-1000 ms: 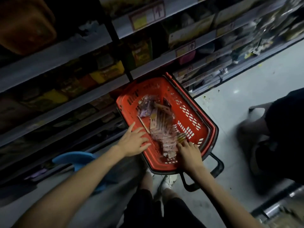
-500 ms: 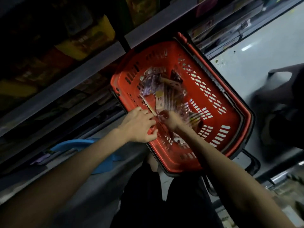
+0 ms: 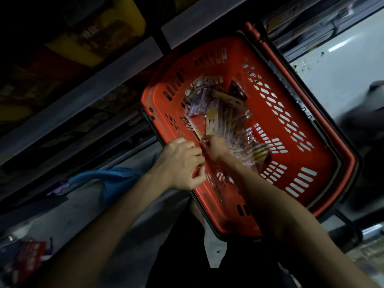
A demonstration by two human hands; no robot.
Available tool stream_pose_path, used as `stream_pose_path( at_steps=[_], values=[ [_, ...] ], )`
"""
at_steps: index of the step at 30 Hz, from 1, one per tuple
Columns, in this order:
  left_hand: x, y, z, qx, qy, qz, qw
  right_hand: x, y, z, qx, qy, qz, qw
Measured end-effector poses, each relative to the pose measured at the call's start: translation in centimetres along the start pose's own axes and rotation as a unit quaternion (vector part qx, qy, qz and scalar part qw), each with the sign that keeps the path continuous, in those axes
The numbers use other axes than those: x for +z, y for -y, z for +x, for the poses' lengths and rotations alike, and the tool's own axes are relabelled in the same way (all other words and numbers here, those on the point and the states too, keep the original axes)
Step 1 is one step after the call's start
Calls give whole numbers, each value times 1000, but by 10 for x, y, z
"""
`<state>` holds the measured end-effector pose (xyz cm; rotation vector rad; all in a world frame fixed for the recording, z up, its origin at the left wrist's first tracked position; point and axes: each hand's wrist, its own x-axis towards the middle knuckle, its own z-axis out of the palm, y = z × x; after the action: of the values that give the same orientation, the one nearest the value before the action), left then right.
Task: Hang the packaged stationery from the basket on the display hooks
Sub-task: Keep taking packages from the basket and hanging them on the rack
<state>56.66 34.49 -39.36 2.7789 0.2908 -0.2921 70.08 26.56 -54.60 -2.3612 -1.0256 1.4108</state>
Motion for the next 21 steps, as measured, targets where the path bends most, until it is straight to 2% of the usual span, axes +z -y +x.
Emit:
stream_pose_path(
  at_steps=[4,9,12,14,16,18,21],
  values=[
    [-5,-2,2,-10,-1,-3,1000,-10,4,-4,-28,12,-24,999],
    [-7,-5,0,-42,-16,-28,999,-49,6,-29,-23,-23,-13,999],
    [-5,-8,-1,-69,-54,-57,994,-76,0,-56,-14,-59,33,998],
    [-6,-13,0,-119,-75,-76,987,-91,-1,-77,-11,-71,120,990],
    [-14,-24,6,-224,-100,-134,960,-104,1,-97,7,-60,242,968],
    [-24,-35,17,-348,-112,-224,903,-115,5,-112,33,-49,342,938],
    [-28,-41,35,-423,-131,-311,841,-119,10,-118,31,-36,412,910]
  ],
)
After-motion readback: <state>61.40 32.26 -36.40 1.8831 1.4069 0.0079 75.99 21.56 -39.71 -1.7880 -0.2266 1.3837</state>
